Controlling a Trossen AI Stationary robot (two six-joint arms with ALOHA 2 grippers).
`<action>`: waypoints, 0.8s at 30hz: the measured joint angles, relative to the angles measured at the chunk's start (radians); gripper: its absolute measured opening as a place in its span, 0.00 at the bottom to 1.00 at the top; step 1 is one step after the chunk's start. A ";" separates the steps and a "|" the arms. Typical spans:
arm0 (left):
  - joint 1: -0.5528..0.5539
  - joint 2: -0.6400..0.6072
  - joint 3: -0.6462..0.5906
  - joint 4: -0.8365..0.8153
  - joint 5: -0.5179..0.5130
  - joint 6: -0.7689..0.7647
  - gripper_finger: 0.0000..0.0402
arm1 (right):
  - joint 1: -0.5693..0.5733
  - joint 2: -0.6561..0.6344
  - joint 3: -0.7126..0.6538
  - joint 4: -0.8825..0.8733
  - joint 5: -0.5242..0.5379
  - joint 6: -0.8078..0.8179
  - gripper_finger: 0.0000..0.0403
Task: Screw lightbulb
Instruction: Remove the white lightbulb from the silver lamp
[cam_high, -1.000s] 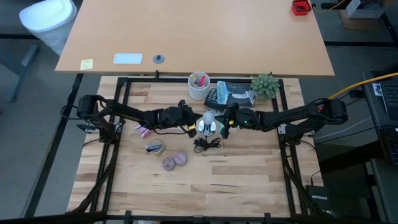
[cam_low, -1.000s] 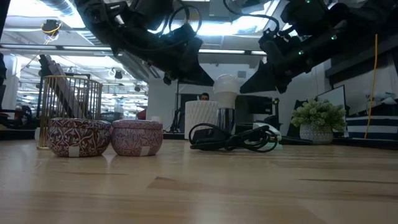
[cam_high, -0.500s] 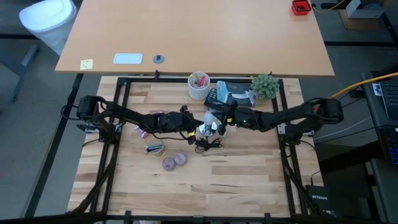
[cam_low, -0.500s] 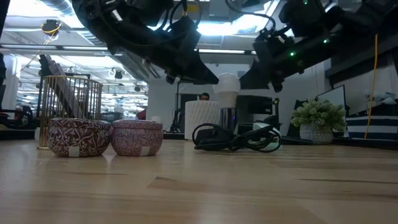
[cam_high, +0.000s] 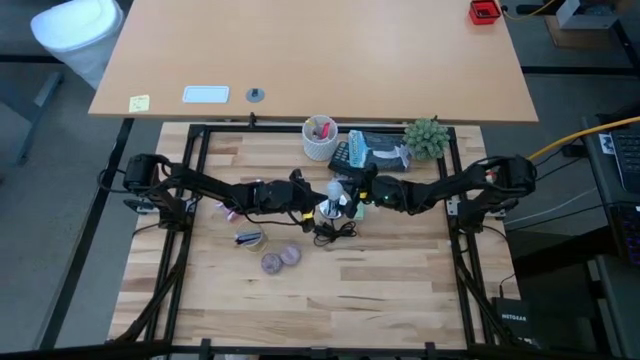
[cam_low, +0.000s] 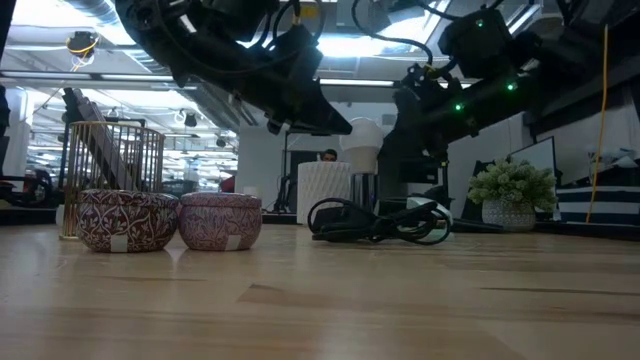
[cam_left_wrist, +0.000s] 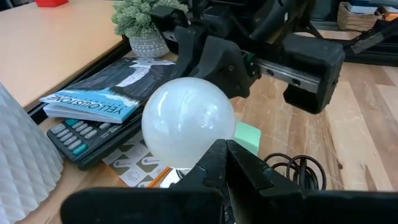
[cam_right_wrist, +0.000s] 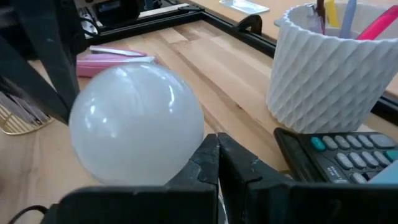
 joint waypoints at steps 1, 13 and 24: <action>0.000 0.000 0.000 0.001 -0.002 0.000 0.00 | 0.000 0.000 0.000 0.000 0.006 -0.009 0.01; -0.007 -0.001 0.000 0.001 -0.006 0.004 0.00 | 0.002 -0.147 0.000 -0.098 0.030 -0.132 0.01; -0.013 -0.003 0.000 0.000 -0.012 0.019 0.00 | 0.002 -0.460 0.001 -0.533 -0.066 -0.044 0.01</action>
